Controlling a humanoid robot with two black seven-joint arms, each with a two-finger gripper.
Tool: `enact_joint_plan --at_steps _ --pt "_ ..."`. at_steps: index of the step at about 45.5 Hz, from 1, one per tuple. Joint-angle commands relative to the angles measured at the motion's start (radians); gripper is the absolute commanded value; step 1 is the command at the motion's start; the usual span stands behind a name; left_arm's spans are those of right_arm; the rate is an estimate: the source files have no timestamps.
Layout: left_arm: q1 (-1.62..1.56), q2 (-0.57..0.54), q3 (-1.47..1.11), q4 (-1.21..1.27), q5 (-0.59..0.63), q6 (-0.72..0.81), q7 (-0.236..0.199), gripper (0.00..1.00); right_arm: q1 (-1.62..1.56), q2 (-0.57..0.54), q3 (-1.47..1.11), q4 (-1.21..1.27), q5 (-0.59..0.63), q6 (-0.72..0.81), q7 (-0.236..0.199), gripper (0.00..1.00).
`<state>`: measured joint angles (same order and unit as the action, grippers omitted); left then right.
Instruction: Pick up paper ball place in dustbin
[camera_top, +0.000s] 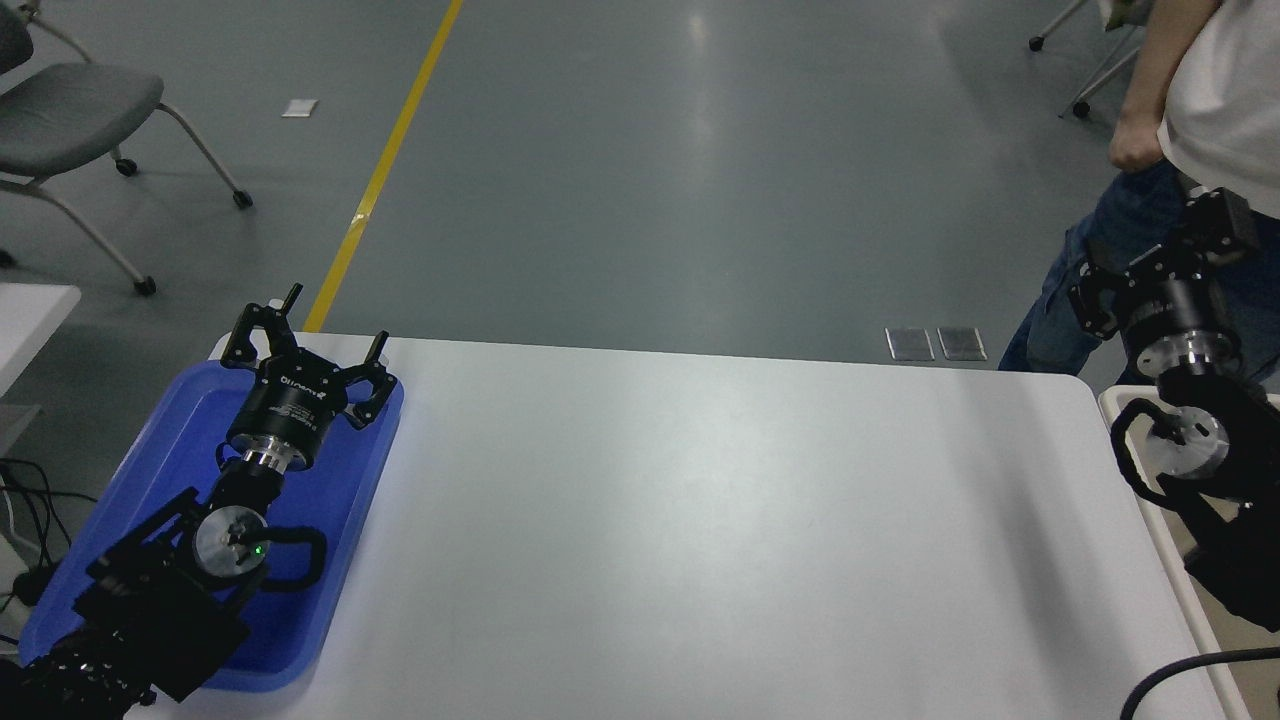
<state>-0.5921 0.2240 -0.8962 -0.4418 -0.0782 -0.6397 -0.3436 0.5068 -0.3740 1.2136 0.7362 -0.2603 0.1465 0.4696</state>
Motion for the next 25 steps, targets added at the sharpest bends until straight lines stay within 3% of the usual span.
enact_joint_plan --at_steps 1,25 --pt "0.000 0.000 0.000 0.000 0.000 0.000 0.000 1.00 -0.106 0.070 0.055 0.020 -0.011 0.028 0.034 1.00" --pt "0.000 0.000 0.000 0.000 0.000 0.000 0.000 1.00 -0.111 0.063 -0.048 -0.008 -0.010 0.033 0.034 1.00"
